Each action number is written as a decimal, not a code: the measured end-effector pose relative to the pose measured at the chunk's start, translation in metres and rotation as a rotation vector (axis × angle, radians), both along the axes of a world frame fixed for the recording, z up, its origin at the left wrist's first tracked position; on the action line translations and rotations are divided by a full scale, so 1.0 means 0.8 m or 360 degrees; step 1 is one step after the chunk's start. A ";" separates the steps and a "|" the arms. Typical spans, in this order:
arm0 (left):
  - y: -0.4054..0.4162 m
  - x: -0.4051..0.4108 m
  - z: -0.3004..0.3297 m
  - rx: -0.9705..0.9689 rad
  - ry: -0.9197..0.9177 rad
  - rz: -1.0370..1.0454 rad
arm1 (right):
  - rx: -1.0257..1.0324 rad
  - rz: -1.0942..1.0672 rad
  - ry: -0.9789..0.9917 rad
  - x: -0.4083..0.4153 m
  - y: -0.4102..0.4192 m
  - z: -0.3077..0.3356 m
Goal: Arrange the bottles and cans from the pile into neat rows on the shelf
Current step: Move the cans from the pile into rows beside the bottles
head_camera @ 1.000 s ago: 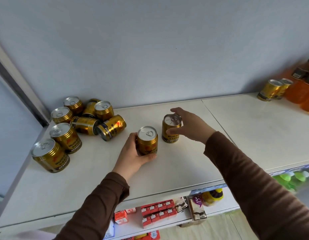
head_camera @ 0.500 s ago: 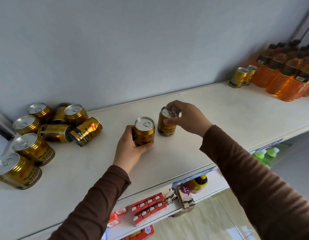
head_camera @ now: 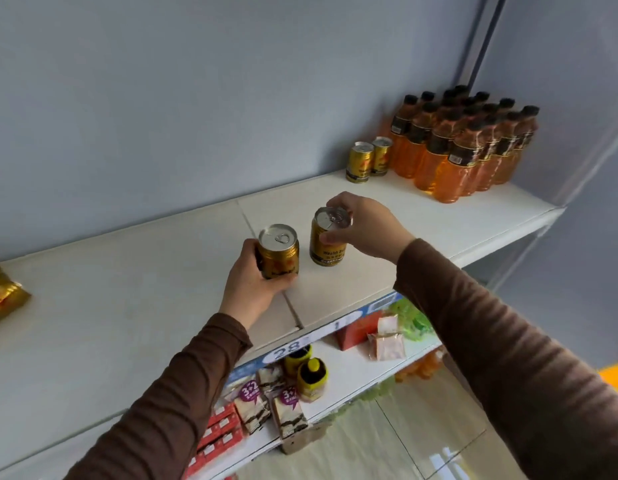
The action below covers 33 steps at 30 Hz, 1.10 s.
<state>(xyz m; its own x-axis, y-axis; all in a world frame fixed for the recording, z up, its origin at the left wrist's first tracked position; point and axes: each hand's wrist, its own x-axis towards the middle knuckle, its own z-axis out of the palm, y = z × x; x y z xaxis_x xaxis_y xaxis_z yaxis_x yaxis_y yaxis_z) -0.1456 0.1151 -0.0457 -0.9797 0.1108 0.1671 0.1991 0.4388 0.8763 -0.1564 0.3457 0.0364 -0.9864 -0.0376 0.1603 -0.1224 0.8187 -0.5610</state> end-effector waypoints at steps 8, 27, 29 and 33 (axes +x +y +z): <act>0.126 -0.029 0.006 0.0020 -0.0021 0.0055 | -0.0028 0.0050 -0.0052 -0.036 0.121 0.009; 0.178 -0.213 0.009 0.0098 -0.0029 0.0168 | 0.0461 0.0301 -0.0110 -0.239 0.140 0.047; 0.179 -0.231 0.006 0.0092 -0.0029 0.0227 | 0.0605 0.0351 -0.0046 -0.266 0.130 0.051; 0.182 -0.258 0.001 0.0058 -0.0029 0.0333 | 0.0790 0.0447 -0.0036 -0.312 0.117 0.048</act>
